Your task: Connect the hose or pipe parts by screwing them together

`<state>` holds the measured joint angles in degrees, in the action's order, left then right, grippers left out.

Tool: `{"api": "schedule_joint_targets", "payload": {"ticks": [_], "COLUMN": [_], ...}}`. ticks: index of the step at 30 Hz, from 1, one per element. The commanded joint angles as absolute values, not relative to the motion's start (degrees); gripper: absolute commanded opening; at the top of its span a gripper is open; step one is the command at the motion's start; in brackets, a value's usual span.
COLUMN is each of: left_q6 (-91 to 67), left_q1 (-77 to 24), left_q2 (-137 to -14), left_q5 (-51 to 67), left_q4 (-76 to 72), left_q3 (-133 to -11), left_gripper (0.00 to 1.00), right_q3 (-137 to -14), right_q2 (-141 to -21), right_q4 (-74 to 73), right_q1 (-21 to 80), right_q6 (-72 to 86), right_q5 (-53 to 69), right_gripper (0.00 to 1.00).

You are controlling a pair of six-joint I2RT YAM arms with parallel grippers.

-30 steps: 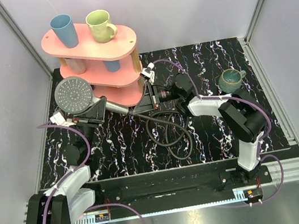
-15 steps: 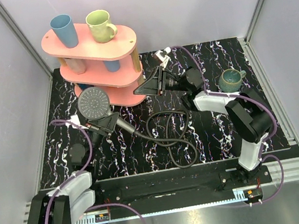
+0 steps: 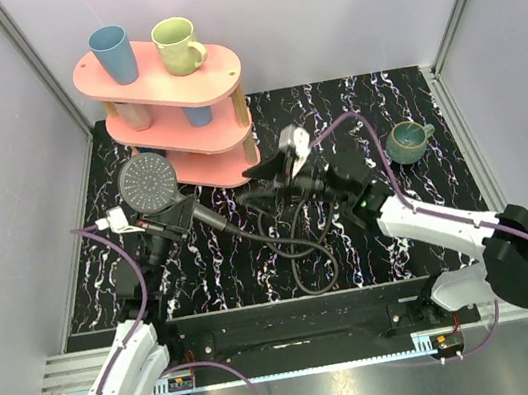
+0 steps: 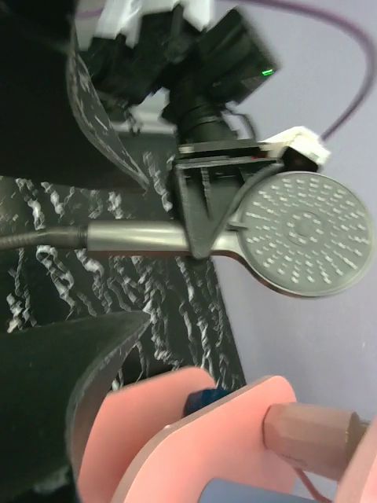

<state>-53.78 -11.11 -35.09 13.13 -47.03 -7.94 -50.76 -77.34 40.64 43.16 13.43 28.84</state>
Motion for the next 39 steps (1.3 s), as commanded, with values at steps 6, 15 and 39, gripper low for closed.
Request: {"api": "schedule_joint_targets", "payload": {"ticks": [6, 15, 39], "left_q6": [-55.5, -60.0, -61.5], "left_q1": [-11.1, -11.6, -12.3], "left_q2": [-31.3, -29.9, -26.1], "left_q5": [5.5, 1.8, 1.4], "left_q4": [-34.4, -28.6, -20.2], "left_q3": [-14.4, -17.8, -17.6], "left_gripper": [0.0, 0.0, 0.0], "right_q3": [-39.4, -43.3, -53.7], "right_q2": [-73.2, -85.9, -98.8], "right_q4": [38.6, 40.1, 46.2], "right_q1": [59.7, 71.2, 74.0], "right_q6": [-22.4, -33.8, -38.8], "right_q5": [3.3, -20.5, -25.4], "right_gripper": [0.86, 0.83, 0.05]}}
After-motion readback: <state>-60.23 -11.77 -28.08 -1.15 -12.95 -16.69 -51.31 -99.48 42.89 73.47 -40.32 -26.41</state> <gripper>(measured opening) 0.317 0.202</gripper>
